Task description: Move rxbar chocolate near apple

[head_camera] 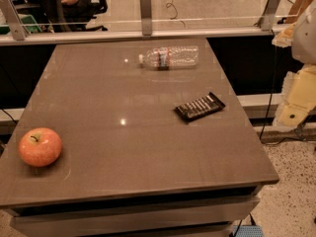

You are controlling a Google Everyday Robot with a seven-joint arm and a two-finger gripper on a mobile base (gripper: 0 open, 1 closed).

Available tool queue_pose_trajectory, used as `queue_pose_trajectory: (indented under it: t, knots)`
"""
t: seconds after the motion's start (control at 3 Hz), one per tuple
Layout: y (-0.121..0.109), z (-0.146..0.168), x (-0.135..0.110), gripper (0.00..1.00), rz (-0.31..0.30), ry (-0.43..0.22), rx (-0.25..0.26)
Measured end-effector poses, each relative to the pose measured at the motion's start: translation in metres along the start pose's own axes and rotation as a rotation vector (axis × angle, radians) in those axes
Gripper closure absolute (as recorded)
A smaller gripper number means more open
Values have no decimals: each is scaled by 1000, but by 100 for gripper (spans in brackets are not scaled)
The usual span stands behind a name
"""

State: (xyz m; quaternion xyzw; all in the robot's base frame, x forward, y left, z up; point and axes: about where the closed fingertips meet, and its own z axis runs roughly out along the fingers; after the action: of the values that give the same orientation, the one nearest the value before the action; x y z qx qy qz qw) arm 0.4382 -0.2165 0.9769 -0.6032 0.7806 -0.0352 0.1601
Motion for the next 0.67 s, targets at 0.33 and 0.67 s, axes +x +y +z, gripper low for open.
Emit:
queue_pose_trajectory:
  t: [0.33, 0.67]
  knots:
    - [-1, -1, -1, 0, -1, -7, 7]
    - [-15, 13, -11, 0, -1, -94, -11]
